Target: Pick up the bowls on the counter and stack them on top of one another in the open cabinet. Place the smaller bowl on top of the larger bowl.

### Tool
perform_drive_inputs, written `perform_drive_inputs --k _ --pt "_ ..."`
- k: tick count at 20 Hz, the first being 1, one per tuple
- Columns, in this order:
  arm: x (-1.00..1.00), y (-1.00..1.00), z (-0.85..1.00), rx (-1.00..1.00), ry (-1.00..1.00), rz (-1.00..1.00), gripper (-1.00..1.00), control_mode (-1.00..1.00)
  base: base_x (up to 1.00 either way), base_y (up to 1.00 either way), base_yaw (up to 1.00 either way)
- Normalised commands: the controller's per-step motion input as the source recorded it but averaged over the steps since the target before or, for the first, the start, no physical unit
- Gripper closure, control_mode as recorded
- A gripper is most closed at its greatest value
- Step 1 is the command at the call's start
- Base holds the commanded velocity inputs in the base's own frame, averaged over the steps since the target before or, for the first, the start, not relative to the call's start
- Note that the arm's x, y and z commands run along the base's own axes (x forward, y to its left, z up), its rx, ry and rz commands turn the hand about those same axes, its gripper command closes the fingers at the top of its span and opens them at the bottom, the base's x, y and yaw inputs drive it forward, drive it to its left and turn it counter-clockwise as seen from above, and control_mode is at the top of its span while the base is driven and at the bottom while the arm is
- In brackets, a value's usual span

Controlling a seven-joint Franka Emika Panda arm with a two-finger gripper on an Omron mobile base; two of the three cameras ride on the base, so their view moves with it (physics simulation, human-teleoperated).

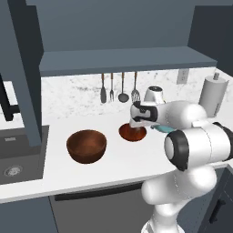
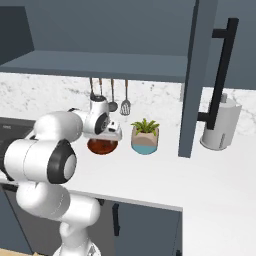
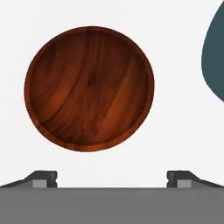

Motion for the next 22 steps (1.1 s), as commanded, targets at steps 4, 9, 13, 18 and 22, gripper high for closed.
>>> perform_drive_inputs --k 4,9,13,18,22 --pt "0.09 -0.02 -0.58 0.00 0.00 0.00 -1.00 -1.00 0.00 0.00 0.00" --pt "0.17 0.00 -0.20 0.00 0.00 0.00 -1.00 -1.00 0.00 0.00 0.00" --pt "0.26 0.00 -0.11 0.00 0.00 -0.01 -1.00 -1.00 0.00 0.00 0.00" --pt "0.23 -0.03 -0.12 0.02 0.00 -0.07 -1.00 -1.00 0.00 0.00 0.00" --pt "0.08 0.00 -0.17 0.00 0.01 -0.06 -1.00 -1.00 0.00 0.00 0.00"
